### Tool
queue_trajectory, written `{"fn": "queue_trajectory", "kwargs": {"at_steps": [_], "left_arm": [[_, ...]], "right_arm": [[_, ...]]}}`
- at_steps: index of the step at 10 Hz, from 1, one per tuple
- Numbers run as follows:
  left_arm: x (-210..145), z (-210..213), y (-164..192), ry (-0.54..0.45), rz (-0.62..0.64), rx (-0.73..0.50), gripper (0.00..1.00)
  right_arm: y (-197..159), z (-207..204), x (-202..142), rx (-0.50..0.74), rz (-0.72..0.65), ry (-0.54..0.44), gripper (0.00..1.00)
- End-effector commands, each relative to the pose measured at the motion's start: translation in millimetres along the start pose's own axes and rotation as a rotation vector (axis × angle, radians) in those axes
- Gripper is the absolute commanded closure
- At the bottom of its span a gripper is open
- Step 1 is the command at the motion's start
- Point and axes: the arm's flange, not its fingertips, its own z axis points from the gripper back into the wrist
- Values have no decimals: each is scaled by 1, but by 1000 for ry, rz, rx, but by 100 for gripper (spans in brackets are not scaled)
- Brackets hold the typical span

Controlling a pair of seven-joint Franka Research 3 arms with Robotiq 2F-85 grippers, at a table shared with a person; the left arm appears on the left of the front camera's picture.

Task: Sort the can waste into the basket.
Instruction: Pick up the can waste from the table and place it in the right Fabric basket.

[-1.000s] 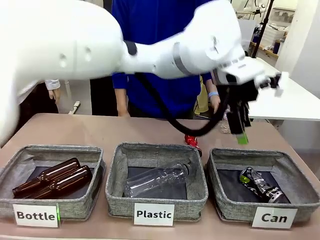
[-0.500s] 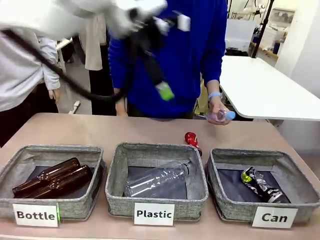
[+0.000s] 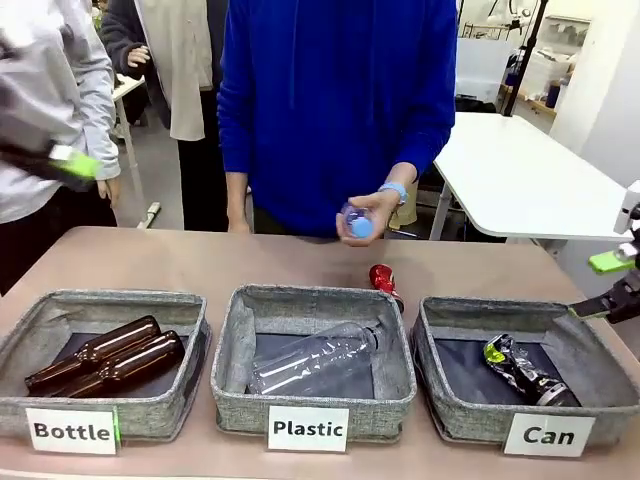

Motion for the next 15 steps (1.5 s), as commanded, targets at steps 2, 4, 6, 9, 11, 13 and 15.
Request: {"fn": "queue_trajectory", "kwargs": {"at_steps": [2,4,6,9,11,13,15], "left_arm": [[-79,71,45,-284,237,17,0],[-121,91,62,-191,69,-72,0],[-99,88,56,-243,246,34,0],[-99,88,56,-243,246,34,0],[-99,88,56,-243,246,34,0],[-99,88,56,-243,246,34,0],[-99,88,56,-243,246,34,0]], "right_arm": [[-4,30,18,206,-65,7,0],[-11,52,20,260,-68,-111,0],[-16,40,14,218,-53,-39,0],[-16,40,14,218,-53,-39,0],[-16,40,14,218,-53,-39,0],[-16,40,14,218,-53,-39,0],[-16,40,14,218,-53,-39,0]]}}
